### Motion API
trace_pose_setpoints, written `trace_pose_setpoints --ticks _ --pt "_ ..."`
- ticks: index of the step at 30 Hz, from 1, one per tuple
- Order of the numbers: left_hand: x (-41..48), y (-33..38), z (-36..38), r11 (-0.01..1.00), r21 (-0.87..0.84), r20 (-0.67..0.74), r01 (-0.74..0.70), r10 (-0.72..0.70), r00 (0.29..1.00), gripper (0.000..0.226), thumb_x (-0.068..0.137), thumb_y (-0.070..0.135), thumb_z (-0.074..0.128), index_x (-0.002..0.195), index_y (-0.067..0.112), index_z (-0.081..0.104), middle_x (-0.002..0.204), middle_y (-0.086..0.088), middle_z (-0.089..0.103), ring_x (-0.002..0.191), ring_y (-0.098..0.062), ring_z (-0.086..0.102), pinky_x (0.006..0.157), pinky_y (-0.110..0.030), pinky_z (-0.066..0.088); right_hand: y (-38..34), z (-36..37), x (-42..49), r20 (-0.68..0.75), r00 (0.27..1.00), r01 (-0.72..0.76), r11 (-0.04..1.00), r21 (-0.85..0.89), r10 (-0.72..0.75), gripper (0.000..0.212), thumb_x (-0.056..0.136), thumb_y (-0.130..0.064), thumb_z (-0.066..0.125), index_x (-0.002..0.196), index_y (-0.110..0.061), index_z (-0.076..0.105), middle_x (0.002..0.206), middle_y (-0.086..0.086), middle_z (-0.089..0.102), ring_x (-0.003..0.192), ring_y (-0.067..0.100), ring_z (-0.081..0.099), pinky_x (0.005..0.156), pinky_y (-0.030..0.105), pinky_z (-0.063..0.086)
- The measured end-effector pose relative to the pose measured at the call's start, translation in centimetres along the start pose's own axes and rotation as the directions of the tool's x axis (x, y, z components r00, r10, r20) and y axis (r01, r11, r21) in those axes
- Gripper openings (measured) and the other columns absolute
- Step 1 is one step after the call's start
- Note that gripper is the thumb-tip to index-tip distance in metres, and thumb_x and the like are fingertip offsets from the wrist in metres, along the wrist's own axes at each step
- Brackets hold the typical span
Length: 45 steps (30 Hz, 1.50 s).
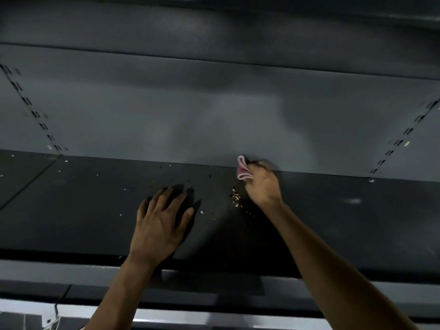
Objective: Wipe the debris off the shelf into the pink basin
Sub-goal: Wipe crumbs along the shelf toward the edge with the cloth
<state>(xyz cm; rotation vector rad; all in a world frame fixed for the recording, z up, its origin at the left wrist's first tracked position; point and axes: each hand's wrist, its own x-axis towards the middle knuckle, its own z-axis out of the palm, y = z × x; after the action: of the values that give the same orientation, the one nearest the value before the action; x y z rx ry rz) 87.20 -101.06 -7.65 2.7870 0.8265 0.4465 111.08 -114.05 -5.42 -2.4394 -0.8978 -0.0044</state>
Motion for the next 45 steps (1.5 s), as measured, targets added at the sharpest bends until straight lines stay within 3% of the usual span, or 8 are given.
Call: trace_pose_setpoints --ticks 5,13,16,20,29,38,41,45 --pt "-0.1 -0.1 -0.2 1.000 -0.028 -0.003 -0.010 0.010 1.000 0.058 0.097 0.063 0.020 0.141 0.035 0.043 0.152 0.003 0.038 0.143 -0.020 0.030 0.117 -0.048 0.022 -1.1 -0.8 -0.5 0.016 0.998 0.064 0.981 0.183 -0.068 0.027 0.094 -0.043 0.058 0.111 -0.024 0.066 0.101 -0.002 0.064 0.088 0.015 0.063 0.079 0.028 0.050" --pt "0.0 0.1 -0.3 1.000 -0.008 0.012 0.012 -0.012 1.000 0.061 0.096 0.063 0.018 0.142 0.033 0.043 0.152 0.000 0.038 0.145 -0.021 0.027 0.118 -0.048 0.020 7.2 -4.3 -0.3 -0.182 0.951 -0.246 0.969 0.033 0.248 0.047 0.094 -0.057 0.042 0.085 -0.015 0.061 0.081 0.014 0.065 0.076 0.036 0.065 0.070 0.036 0.052" --pt "-0.5 -1.7 -0.9 0.999 0.014 -0.003 0.050 -0.050 0.999 0.062 0.096 0.063 0.016 0.142 0.033 0.044 0.152 -0.001 0.038 0.144 -0.021 0.027 0.118 -0.048 0.020 3.0 -1.4 0.6 -0.126 0.980 -0.161 0.985 -0.059 0.153 0.024 0.095 -0.032 0.052 0.108 -0.016 0.064 0.107 0.015 0.063 0.096 0.038 0.064 0.085 0.039 0.050" --pt "-0.8 -1.4 -1.0 0.999 0.017 0.005 0.051 -0.051 0.999 0.063 0.095 0.063 0.017 0.142 0.033 0.045 0.151 -0.002 0.039 0.144 -0.022 0.028 0.117 -0.049 0.021 -2.9 1.4 0.1 -0.030 0.999 -0.034 0.996 -0.084 0.032 0.032 0.088 -0.010 0.060 0.119 -0.013 0.063 0.119 0.011 0.057 0.099 0.032 0.063 0.089 0.034 0.048" --pt "-0.1 0.3 -0.6 1.000 -0.008 0.044 0.023 -0.022 0.999 0.062 0.094 0.062 0.014 0.146 0.036 0.036 0.156 0.000 0.031 0.147 -0.020 0.018 0.121 -0.048 0.012 -6.7 -0.1 -0.1 0.167 0.964 0.195 0.978 0.079 -0.206 0.026 0.095 -0.027 0.059 0.120 -0.021 0.063 0.111 -0.003 0.056 0.097 0.013 0.059 0.083 0.024 0.046" --pt "-0.1 0.8 -0.3 0.999 0.016 0.074 0.033 -0.034 0.997 0.070 0.092 0.065 0.007 0.147 0.031 0.032 0.158 -0.002 0.027 0.149 -0.024 0.015 0.121 -0.050 0.009 3.7 -5.9 -6.4 -0.183 0.960 -0.223 0.973 -0.052 0.210 0.054 0.093 -0.064 0.044 0.093 -0.016 0.069 0.079 0.008 0.068 0.075 0.025 0.069 0.068 0.029 0.052" --pt "-0.2 1.1 -0.4 0.999 0.020 0.096 0.030 -0.032 0.995 0.071 0.092 0.066 0.007 0.149 0.030 0.030 0.159 -0.004 0.024 0.149 -0.025 0.012 0.121 -0.049 0.008 2.9 -4.4 -8.2 -0.196 0.956 -0.247 0.959 -0.140 0.217 0.028 0.095 -0.032 0.055 0.111 -0.013 0.066 0.100 0.017 0.063 0.088 0.040 0.066 0.076 0.041 0.052" --pt "-0.3 1.0 -0.7 1.000 0.001 0.091 0.029 -0.029 0.995 0.073 0.091 0.066 0.005 0.148 0.030 0.032 0.159 -0.005 0.025 0.149 -0.025 0.013 0.121 -0.049 0.008 -1.7 -1.3 -7.9 -0.153 0.982 -0.134 0.976 -0.172 0.108 0.031 0.084 -0.003 0.054 0.114 -0.009 0.064 0.112 0.015 0.057 0.091 0.041 0.063 0.079 0.043 0.051"
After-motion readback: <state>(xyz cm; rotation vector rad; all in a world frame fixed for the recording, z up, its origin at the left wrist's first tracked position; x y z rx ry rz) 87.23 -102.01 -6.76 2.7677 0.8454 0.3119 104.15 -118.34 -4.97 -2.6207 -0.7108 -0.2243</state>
